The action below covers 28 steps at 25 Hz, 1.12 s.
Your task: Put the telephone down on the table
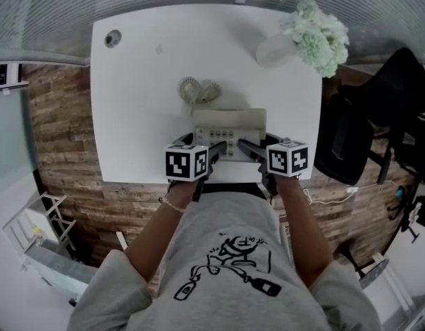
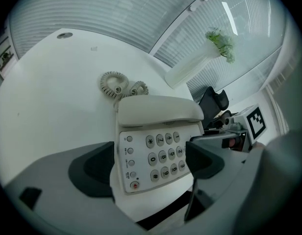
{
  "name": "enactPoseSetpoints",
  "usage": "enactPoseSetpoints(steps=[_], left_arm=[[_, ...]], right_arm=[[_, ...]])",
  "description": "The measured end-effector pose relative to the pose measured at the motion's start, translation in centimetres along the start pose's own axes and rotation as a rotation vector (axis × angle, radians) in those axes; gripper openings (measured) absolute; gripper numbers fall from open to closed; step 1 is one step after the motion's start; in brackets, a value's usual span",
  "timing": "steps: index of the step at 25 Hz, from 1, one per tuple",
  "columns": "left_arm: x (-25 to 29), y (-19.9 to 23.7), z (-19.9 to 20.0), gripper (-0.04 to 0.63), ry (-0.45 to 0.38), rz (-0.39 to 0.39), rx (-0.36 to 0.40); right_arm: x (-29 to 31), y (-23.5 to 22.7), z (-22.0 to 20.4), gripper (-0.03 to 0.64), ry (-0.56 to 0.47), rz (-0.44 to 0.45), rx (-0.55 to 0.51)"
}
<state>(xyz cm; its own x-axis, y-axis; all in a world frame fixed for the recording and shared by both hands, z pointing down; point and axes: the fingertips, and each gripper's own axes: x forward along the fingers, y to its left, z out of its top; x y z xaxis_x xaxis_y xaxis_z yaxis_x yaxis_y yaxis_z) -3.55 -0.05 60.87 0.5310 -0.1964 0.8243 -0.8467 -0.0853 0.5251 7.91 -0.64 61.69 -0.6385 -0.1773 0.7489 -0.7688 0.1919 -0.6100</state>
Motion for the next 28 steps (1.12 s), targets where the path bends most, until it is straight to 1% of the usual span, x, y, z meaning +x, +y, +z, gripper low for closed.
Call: enactPoseSetpoints(steps=[2, 8, 14, 16, 18, 20, 22, 25, 27, 28], left_arm=[[-0.5, -0.5, 0.3, 0.454, -0.008, -0.012, 0.011], [-2.5, -3.1, 1.0, 0.449, -0.041, -0.076, 0.085], [-4.2, -5.3, 2.7, 0.448, -0.090, -0.122, 0.136], [-5.0, -6.3, 3.3, 0.432, -0.117, -0.152, 0.155], [-5.8, -7.3, 4.0, 0.403, -0.149, -0.187, 0.164], [-6.6, -8.2, 4.7, 0.379, -0.179, -0.219, 0.173], [-7.6, -8.9, 5.4, 0.357, -0.210, -0.234, 0.211], [-9.4, -10.2, 6.3, 0.263, -0.252, -0.251, 0.273], [-10.7, -11.2, 6.8, 0.227, -0.280, -0.263, 0.305], [-11.4, -11.7, 7.0, 0.219, -0.295, -0.271, 0.321]], right_arm=[[-0.6, -0.1, 0.1, 0.327, -0.009, -0.019, -0.018], [-3.3, 0.7, 0.6, 0.327, -0.053, -0.055, -0.066], [-5.9, 2.4, 2.4, 0.325, -0.105, -0.055, -0.153], [-6.8, 3.5, 3.1, 0.324, -0.143, -0.034, -0.167], [-7.5, 4.8, 4.0, 0.322, -0.200, 0.014, -0.171], [-8.3, 6.2, 4.8, 0.304, -0.259, 0.047, -0.204], [-9.2, 7.4, 5.5, 0.266, -0.309, 0.057, -0.257], [-10.7, 9.2, 6.3, 0.226, -0.361, 0.069, -0.313], [-11.7, 10.5, 6.8, 0.201, -0.391, 0.074, -0.347], [-12.2, 11.1, 7.0, 0.194, -0.405, 0.074, -0.365]])
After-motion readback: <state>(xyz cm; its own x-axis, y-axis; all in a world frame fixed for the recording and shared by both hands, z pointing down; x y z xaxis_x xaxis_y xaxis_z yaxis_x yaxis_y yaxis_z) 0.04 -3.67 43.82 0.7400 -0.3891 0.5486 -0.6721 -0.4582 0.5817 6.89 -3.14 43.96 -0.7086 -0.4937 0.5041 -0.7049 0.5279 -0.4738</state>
